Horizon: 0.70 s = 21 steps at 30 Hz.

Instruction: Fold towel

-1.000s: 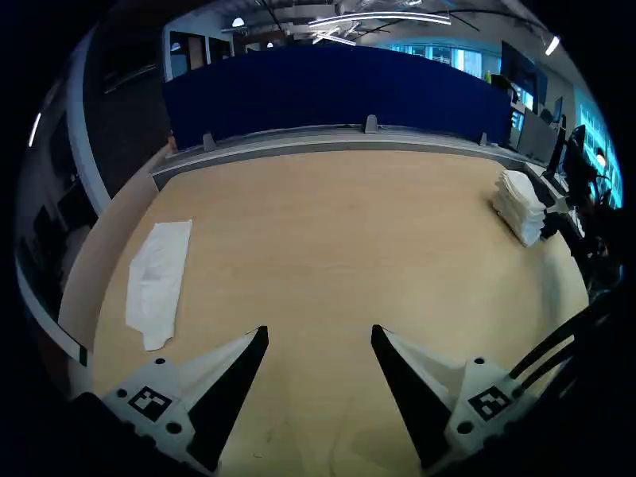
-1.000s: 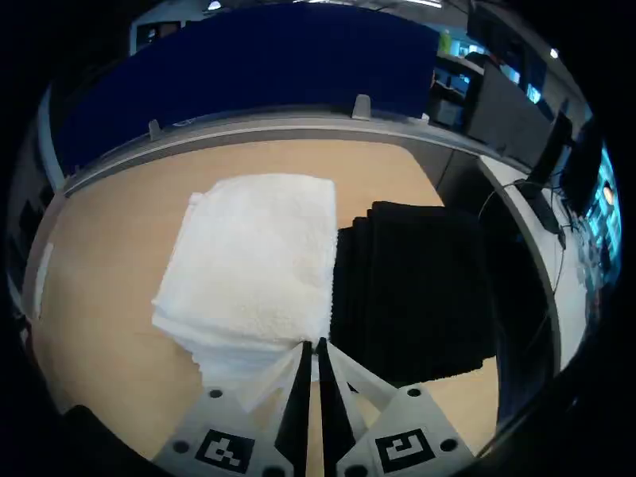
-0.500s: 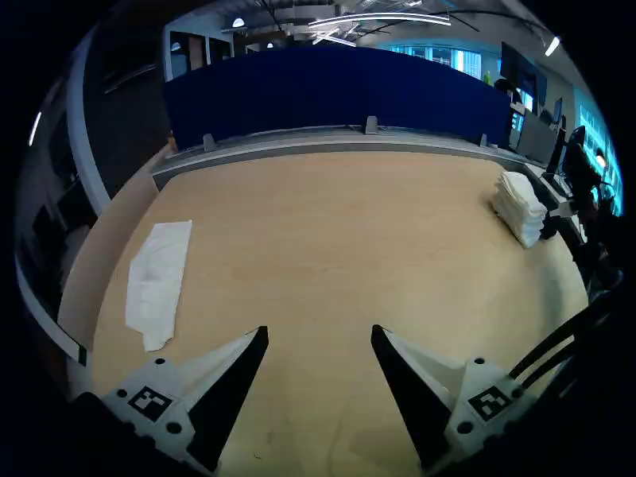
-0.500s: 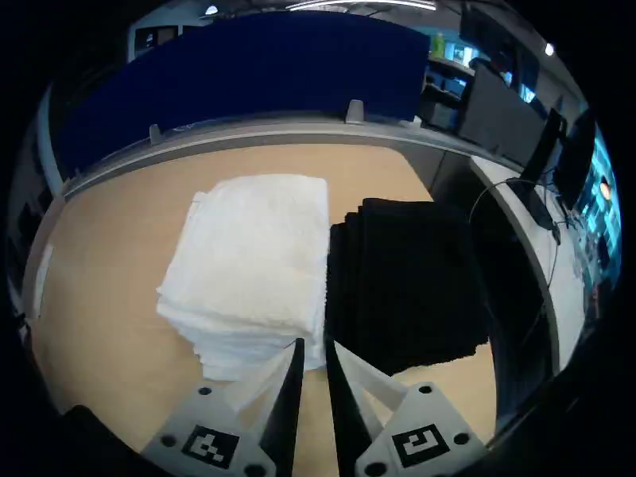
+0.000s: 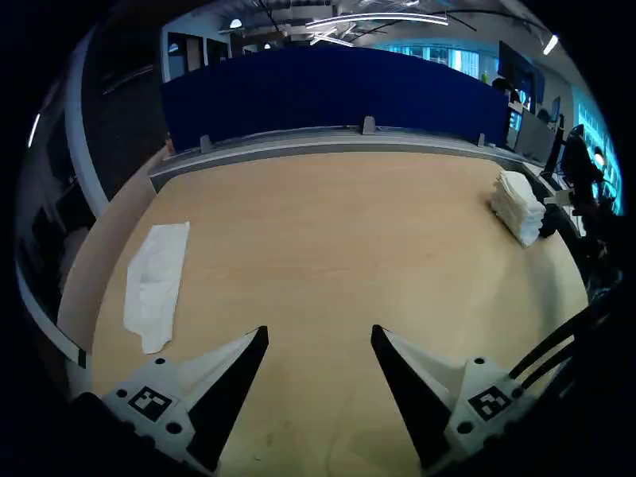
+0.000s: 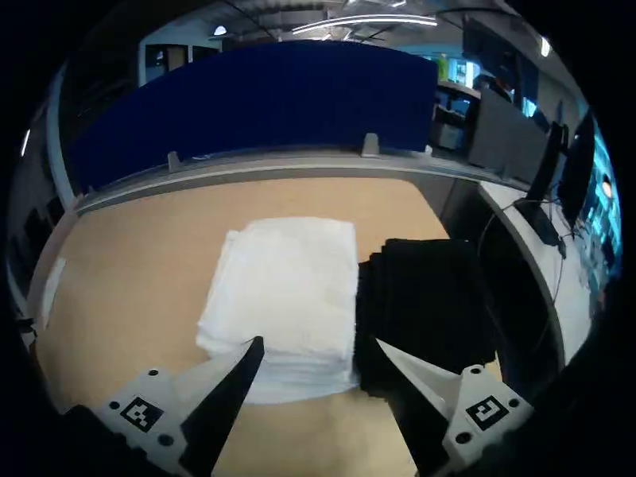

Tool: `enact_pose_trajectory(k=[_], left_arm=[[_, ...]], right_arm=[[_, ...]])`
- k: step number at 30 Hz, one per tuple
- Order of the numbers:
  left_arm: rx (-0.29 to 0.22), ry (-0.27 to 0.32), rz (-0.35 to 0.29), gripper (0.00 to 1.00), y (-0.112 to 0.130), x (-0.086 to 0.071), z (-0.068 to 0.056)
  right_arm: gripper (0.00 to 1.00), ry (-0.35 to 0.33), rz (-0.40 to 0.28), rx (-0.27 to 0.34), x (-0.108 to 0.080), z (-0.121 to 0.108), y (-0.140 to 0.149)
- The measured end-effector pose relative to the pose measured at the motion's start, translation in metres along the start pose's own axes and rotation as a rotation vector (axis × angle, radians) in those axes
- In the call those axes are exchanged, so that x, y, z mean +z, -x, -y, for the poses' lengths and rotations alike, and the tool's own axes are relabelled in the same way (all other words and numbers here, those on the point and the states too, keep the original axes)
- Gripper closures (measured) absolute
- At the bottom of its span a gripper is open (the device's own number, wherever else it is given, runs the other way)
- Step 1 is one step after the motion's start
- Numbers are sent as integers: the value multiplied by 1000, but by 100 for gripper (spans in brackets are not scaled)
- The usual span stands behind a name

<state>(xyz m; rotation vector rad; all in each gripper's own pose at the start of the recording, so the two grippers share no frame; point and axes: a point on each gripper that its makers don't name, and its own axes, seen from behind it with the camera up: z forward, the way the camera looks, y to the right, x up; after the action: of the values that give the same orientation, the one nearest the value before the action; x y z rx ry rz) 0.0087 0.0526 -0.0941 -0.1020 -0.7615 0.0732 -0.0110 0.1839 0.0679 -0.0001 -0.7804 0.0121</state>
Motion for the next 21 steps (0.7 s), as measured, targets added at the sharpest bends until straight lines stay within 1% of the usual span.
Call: enact_pose_trajectory(k=[5, 8, 14, 21], left_arm=[[-4, -6, -2, 4, 0, -4, 3], [-10, -12, -2, 4, 1, -6, 5], [-15, -20, -1, 4, 5, -7, 8], [-8, -21, 3, 4, 8, -7, 6]], right_arm=[[0, -34, -2, -34, 12, 23, -8], [0, -48, -3, -41, 18, 32, -12], [0, -59, 11, -49, 28, 40, -9], [0, -63, 63, -74, 39, 41, 13]])
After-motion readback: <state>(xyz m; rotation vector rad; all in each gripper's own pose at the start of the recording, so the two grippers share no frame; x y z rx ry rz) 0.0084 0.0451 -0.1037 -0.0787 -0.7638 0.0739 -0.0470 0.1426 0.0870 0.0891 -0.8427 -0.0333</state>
